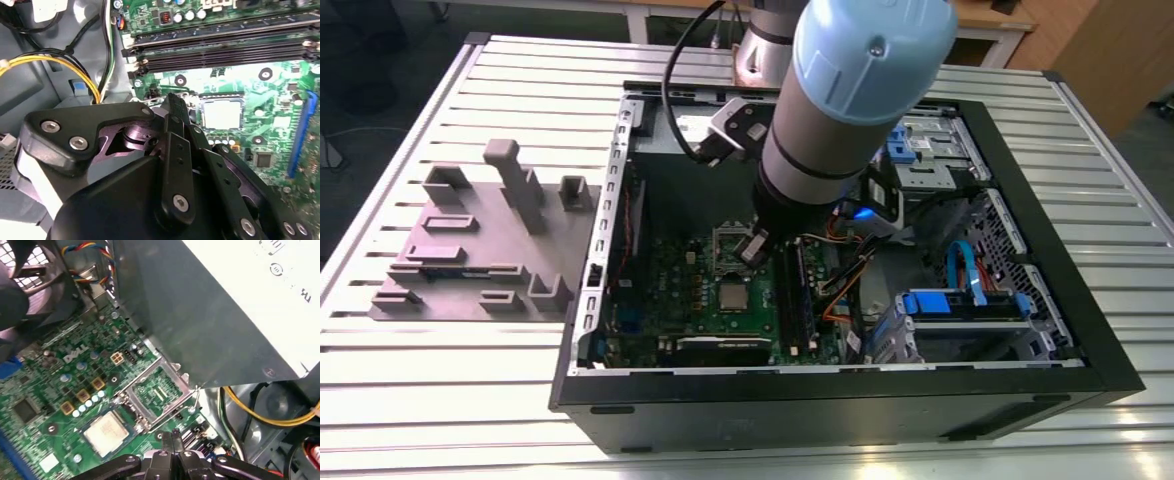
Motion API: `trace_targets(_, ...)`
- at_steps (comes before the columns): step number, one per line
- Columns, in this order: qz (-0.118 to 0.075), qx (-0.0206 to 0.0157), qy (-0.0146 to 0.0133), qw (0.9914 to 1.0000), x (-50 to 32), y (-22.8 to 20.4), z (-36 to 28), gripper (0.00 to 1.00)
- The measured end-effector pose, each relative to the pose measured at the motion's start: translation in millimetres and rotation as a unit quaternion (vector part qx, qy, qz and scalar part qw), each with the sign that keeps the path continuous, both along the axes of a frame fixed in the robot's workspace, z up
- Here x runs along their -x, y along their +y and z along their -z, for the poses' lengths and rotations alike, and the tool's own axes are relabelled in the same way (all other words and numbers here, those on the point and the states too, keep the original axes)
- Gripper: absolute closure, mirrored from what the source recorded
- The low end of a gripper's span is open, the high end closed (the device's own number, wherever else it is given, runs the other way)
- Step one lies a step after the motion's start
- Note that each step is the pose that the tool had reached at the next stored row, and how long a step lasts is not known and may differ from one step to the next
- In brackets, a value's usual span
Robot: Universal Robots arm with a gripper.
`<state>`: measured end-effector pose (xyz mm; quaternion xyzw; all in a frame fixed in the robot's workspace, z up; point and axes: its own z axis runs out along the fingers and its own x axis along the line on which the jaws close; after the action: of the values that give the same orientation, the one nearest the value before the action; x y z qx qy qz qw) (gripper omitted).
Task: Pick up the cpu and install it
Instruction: 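Close the cpu cover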
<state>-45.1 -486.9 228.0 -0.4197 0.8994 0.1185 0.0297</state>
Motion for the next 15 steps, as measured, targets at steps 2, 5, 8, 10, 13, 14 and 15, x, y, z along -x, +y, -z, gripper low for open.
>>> trace_targets(2,-0.001,-0.0111,0.0000,0.99994,0.0,0.5,0.7,0.90)
trace_targets(5,-0.003,-0.0228,-0.0001,0.99974,-0.3,1.4,3.0,0.90)
trace_targets(8,-0.006,-0.0234,0.0000,0.99971,-3.1,2.2,5.8,0.90)
trace_targets(10,-0.013,-0.0233,0.0002,0.99964,-4.4,2.3,7.6,0.90)
trace_targets(13,-0.034,-0.0236,0.0006,0.99915,-4.4,2.3,8.9,0.90)
trace_targets(14,-0.037,-0.0236,0.0004,0.99904,-4.3,2.3,9.1,0.90)
trace_targets(15,-0.038,-0.0237,0.0003,0.99901,-4.5,2.4,9.4,0.90)
